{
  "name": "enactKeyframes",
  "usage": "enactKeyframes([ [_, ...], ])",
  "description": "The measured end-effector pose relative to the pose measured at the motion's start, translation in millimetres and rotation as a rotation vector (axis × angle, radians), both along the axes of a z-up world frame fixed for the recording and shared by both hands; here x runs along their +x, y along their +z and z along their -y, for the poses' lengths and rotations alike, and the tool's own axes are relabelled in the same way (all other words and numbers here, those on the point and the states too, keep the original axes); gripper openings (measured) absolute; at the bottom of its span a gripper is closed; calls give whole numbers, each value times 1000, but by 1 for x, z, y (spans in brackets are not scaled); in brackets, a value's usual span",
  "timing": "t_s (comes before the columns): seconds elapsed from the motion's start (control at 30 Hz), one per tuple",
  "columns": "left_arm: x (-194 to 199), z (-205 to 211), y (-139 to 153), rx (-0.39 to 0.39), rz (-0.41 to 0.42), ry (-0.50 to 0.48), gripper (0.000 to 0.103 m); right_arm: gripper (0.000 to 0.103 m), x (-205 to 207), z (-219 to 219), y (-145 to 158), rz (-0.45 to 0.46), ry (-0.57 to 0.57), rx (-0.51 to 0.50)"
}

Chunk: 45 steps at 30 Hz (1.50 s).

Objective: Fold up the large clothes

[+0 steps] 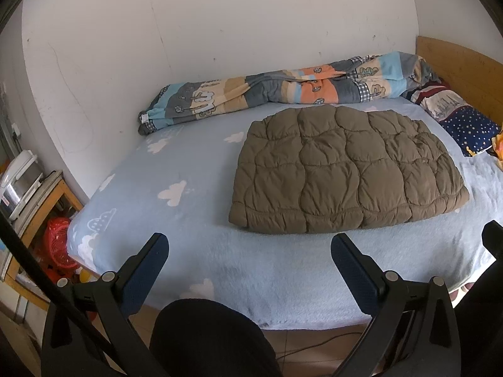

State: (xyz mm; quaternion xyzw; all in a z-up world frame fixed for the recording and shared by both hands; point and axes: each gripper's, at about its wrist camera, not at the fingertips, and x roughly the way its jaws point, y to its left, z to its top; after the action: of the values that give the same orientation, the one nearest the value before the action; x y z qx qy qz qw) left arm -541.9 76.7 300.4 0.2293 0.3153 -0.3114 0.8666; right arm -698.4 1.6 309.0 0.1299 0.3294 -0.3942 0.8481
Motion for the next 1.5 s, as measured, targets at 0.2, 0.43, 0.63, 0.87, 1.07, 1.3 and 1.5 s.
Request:
enactKeyframes([
  [0.2,1,0,-2,5,-2,0,103,103,0,3,-5,-7,5,13],
  [0.43,1,0,-5,8,-4,-2,103,103,0,5,-6,-10,3,19],
  [0.63,1,0,-5,7,-7,-2,103,103,1,5,-6,-11,2,22],
  [0.87,1,0,-5,6,-7,-1,103,103,1,4,-9,-14,-1,26],
  [1.07,-1,0,-6,7,-8,-3,103,103,3,4,-9,-14,-5,28],
  [1.3,-1,0,-7,8,-9,-3,103,103,1,4,-9,-14,-3,28],
  [1.5,-1,-1,-8,7,-13,-8,103,103,0,5,-9,-14,-3,29],
])
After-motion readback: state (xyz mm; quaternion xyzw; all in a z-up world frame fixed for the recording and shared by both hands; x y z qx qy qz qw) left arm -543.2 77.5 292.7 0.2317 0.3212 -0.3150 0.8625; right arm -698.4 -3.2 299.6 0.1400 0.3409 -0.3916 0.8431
